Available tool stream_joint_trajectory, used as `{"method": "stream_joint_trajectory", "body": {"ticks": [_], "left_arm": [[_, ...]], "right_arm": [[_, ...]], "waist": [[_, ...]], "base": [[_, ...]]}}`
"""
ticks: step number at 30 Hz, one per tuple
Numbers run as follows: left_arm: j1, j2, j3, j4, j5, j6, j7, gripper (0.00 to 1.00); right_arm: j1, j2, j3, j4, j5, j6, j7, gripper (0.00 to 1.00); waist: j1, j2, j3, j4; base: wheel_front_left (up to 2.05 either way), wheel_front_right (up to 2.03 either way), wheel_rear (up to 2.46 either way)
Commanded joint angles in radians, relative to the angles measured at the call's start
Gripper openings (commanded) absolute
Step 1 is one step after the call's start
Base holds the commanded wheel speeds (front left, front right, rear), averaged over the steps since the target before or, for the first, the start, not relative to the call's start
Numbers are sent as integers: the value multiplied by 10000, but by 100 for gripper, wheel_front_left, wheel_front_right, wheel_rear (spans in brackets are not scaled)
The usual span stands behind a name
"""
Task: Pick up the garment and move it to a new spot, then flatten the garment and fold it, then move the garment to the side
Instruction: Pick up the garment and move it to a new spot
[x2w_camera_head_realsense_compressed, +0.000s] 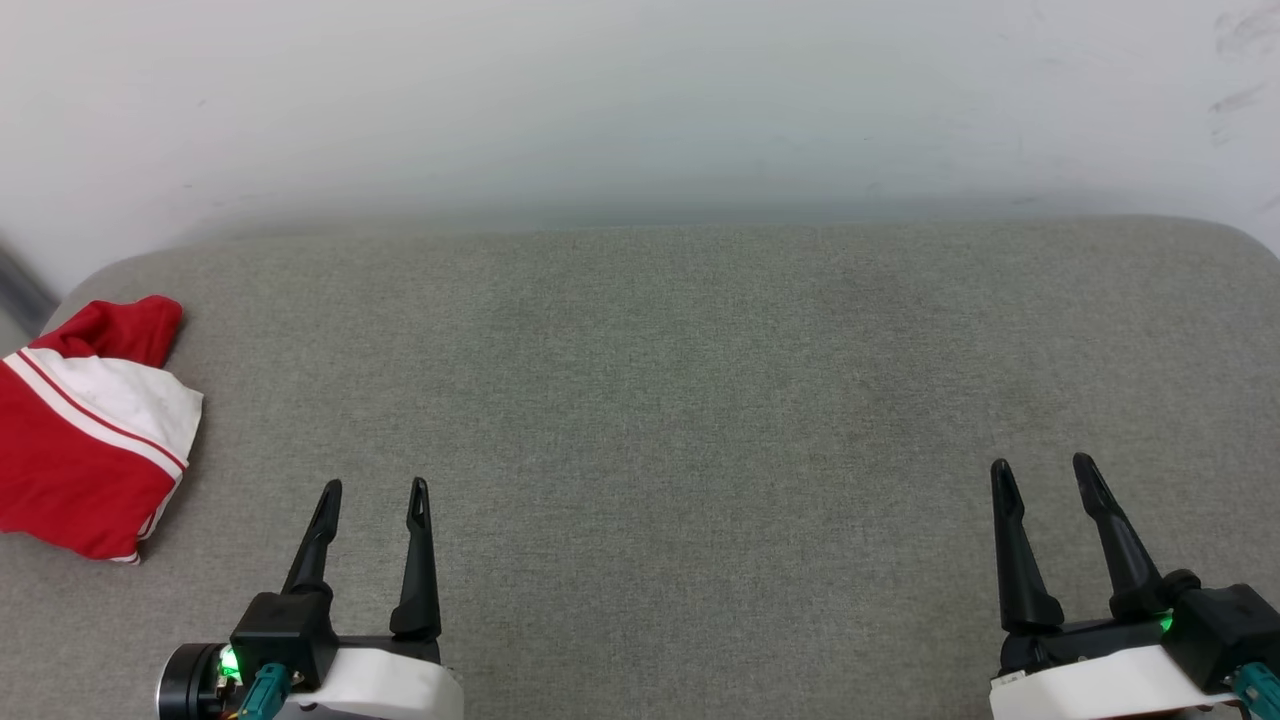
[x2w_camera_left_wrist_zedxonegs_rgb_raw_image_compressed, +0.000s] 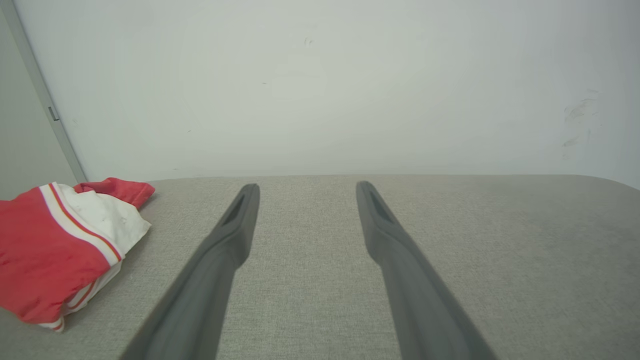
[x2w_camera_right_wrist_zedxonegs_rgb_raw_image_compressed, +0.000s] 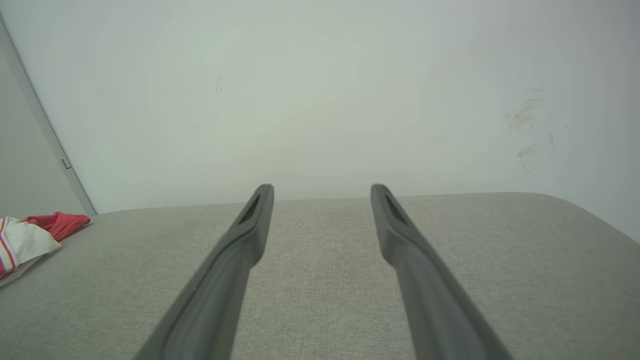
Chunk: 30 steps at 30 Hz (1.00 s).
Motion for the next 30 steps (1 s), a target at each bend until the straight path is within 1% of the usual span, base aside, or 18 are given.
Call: {"method": "stream_joint_trajectory", "body": {"ticks": [1, 11, 15, 21, 30], "left_arm": [[83, -14, 5, 0, -44, 33, -55, 100], [85, -14, 4, 35, -130, 68, -54, 100], [-36, -12, -13, 46, -148, 75, -54, 100], [-150, -11, 31, 58, -134, 158, -49, 100], [-170, -13, 123, 126, -202, 306, -43, 100]], "right_arm": [[88, -51, -19, 29, 77, 1, -28, 100], [115, -51, -31, 84, 153, 1, -28, 100], [128, -50, -21, 45, 78, 1, -26, 100], [111, -48, 39, 3, -36, 1, -26, 100], [113, -48, 104, -54, -182, 1, -26, 100]], "waist": [[0, 0, 5, -2], [0, 0, 2, 42], [0, 0, 40, 218], [0, 0, 144, 720], [0, 0, 200, 1779]], "base": [[0, 0, 0], [0, 0, 0], [0, 0, 0], [0, 0, 0], [0, 0, 0]]}}
